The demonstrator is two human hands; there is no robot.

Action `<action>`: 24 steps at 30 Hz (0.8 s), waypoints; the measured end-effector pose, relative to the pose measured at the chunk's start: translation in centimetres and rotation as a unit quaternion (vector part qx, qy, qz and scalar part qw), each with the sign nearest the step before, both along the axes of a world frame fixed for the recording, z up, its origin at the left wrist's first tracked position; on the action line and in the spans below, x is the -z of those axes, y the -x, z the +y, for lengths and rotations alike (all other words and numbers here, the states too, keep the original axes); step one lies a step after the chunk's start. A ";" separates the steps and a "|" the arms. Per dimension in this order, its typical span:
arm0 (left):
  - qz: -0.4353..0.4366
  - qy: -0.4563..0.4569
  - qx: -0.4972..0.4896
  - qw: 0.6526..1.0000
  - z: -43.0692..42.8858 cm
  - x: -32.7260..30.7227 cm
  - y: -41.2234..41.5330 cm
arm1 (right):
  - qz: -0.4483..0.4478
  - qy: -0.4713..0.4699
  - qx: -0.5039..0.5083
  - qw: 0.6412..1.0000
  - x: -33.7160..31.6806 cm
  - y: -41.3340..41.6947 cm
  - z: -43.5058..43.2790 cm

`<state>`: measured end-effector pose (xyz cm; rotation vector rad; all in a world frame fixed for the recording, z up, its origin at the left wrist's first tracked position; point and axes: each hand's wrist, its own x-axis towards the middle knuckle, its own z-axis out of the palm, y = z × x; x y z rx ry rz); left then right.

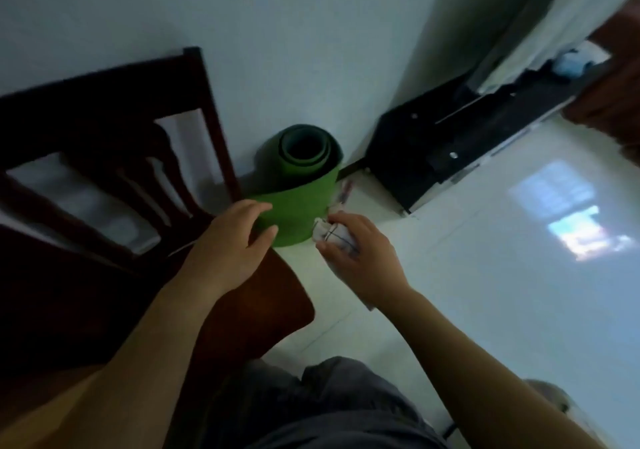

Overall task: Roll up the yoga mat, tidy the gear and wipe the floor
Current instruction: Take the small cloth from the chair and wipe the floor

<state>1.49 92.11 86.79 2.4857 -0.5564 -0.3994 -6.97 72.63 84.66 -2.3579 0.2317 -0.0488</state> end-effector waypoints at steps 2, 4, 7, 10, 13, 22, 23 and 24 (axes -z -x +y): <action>-0.010 0.019 0.038 0.999 -4.4 -1.2 0.4 | -0.008 -0.002 0.050 0.999 -1.2 2.6 -3.7; -0.016 0.036 0.077 0.996 -9.4 -2.3 1.5 | -0.016 -0.002 0.105 0.994 -2.4 5.3 -7.6; -0.023 0.053 0.141 0.988 -17.2 -3.2 4.2 | -0.035 0.000 0.174 0.984 -4.0 9.6 -13.1; -0.042 0.053 0.209 0.976 -24.5 -3.4 6.9 | -0.046 0.001 0.216 0.975 -5.1 14.0 -17.9; -0.054 0.049 0.272 0.960 -31.2 -3.6 9.4 | -0.051 0.006 0.283 0.958 -5.4 18.3 -22.3; -0.023 0.055 0.406 0.912 -45.9 -3.4 16.4 | -0.061 -0.029 0.470 0.880 -3.9 28.9 -32.0; -0.023 0.050 0.420 0.906 -47.0 -3.1 16.7 | -0.066 -0.037 0.480 0.874 -3.5 29.1 -32.6; -0.027 0.044 0.432 0.900 -47.9 -2.9 16.8 | -0.072 -0.045 0.487 0.869 -3.1 29.2 -33.2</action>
